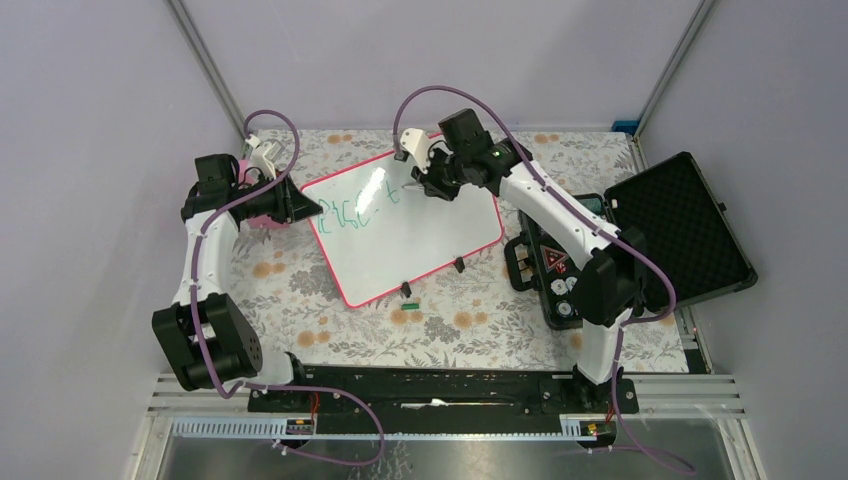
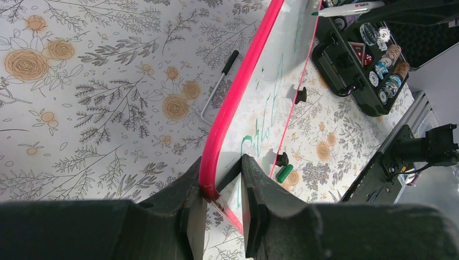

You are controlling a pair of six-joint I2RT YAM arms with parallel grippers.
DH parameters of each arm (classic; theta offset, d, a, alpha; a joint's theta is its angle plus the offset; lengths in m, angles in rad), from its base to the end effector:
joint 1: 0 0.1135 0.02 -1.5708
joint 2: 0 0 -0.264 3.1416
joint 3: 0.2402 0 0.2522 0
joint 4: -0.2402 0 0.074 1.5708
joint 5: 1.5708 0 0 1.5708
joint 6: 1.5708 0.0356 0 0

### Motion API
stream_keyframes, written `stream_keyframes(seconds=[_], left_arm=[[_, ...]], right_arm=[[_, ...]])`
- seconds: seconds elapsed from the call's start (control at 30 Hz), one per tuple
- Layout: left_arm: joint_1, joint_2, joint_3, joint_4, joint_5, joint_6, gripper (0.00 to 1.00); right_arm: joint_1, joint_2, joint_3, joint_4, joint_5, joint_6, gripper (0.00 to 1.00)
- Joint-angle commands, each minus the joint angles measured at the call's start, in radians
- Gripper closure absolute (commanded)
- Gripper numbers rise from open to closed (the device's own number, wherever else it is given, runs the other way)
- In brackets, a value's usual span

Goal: Write a sentence on the whiteboard

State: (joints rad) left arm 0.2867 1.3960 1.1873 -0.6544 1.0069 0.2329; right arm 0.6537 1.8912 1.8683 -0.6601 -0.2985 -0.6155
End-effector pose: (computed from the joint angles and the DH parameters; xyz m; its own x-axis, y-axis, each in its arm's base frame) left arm 0.2834 0.0522 0.3107 -0.6224 -0.0549 -0.7808 0.5339 0.6996 -0.4748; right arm 0.3375 0.2718 0.3503 0.0311 -0.6713 -0.7405 -0.9117 0.2846 -0.2963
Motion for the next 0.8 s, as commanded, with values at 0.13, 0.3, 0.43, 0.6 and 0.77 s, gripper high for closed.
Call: stream_keyframes(seconds=[0.13,0.3,0.43,0.6,0.77], left_arm=[[-0.011,-0.029,0.006,0.051,-0.033,0.074,1.00],[-0.011,-0.029,0.006,0.052,-0.032,0.074,1.00],[-0.011,-0.025,0.005,0.052,-0.031,0.073,1.00],[-0.011,-0.026,0.005,0.051,-0.032,0.075,1.00],[-0.011,-0.026,0.005,0.052,-0.033,0.075,1.00]], right_arm=[[-0.011,-0.012,0.077,0.022,-0.010,0.005,1.00],[-0.008,0.003,0.089,0.016,-0.027,0.013,1.00],[-0.007,0.026,0.124,-0.005,-0.028,0.014,1.00],[-0.006,0.038,0.132,-0.008,-0.032,0.015,1.00],[-0.003,0.046,0.128,-0.013,-0.024,0.012,1.00]])
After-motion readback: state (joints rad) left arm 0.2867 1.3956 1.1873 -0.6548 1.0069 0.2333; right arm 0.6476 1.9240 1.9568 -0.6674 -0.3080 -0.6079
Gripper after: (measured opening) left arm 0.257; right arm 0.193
